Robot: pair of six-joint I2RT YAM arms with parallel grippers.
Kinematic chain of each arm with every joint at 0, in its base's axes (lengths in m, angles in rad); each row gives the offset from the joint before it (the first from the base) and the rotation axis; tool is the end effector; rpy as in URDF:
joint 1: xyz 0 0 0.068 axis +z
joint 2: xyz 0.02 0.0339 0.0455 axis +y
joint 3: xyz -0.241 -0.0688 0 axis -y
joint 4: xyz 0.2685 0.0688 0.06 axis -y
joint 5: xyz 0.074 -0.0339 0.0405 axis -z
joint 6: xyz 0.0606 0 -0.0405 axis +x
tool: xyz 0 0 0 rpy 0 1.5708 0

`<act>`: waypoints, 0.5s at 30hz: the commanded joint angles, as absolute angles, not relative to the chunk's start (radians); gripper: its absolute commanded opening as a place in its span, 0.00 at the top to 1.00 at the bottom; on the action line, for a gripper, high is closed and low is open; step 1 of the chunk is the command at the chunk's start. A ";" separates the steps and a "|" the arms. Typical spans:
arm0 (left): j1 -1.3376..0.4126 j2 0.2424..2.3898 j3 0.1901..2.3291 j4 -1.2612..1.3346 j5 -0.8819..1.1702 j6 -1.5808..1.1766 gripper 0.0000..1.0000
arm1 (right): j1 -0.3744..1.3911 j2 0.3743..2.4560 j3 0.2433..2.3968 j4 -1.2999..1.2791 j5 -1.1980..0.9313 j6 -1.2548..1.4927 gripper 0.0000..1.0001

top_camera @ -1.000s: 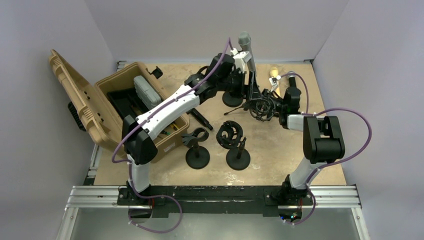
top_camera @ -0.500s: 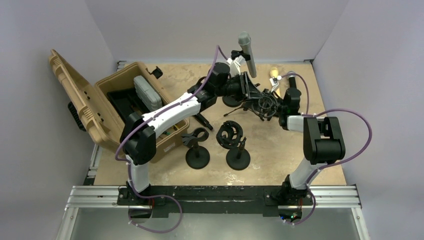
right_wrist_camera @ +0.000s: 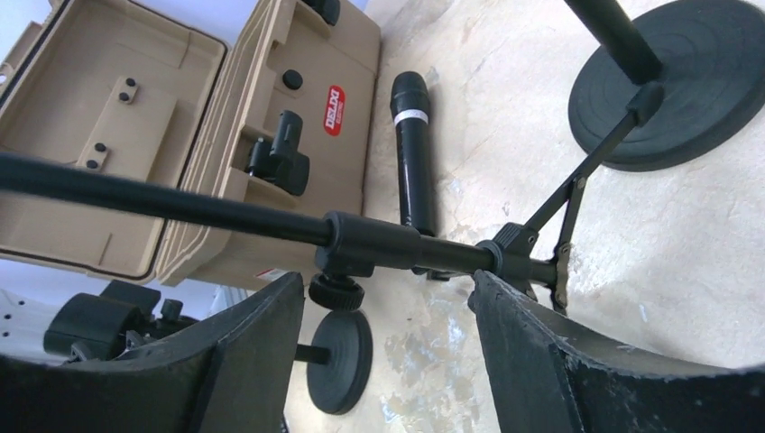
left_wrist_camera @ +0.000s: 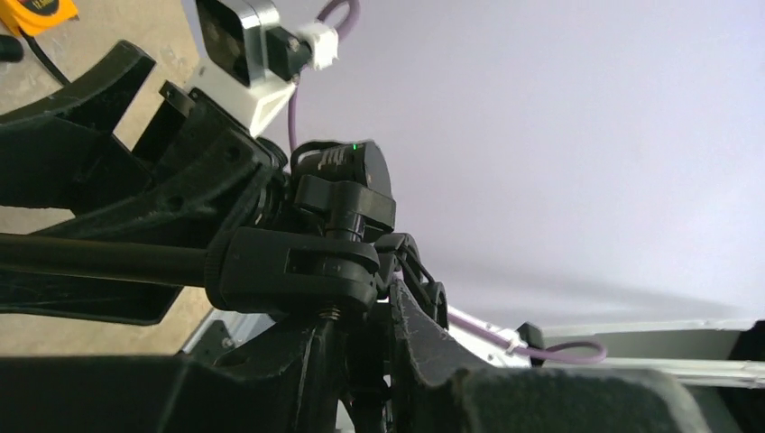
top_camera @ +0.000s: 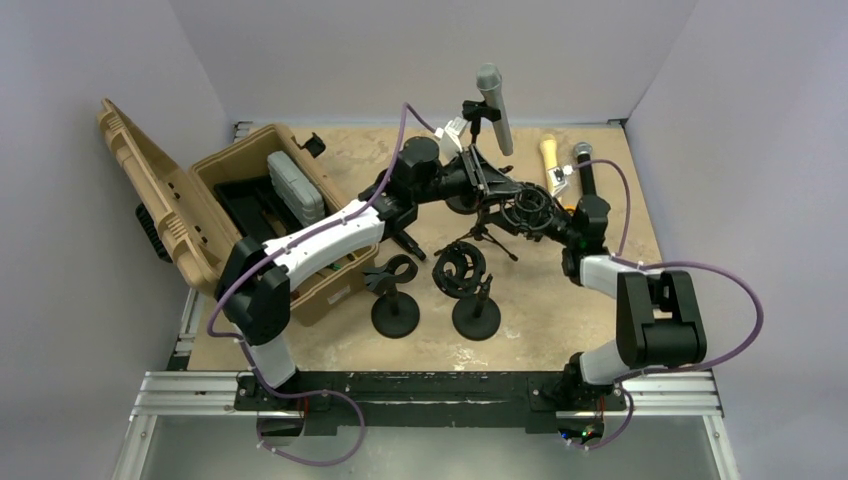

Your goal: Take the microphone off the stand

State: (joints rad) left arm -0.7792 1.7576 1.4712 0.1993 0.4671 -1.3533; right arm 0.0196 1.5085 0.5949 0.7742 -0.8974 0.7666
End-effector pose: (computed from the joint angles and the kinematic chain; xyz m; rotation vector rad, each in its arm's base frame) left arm 0.3130 -0.3475 0.3209 -0.1510 2.0820 -1.8709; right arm 0.3262 0.0538 0.1626 -0.0424 1.8465 1.3251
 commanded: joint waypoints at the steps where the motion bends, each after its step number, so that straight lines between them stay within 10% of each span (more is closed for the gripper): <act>1: -0.766 1.710 1.439 0.428 0.434 -1.543 0.86 | 0.022 1.433 0.489 0.983 -0.841 0.815 0.32; 15: -0.765 1.779 1.325 0.649 0.410 -1.686 0.85 | 0.047 1.412 0.305 1.445 -0.878 0.985 0.32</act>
State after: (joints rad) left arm -0.7723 1.7786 1.3636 0.4408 0.4347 -1.6119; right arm 0.0330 1.4197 0.3393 1.1809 -0.9020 0.8932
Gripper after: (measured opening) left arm 0.156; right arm 0.690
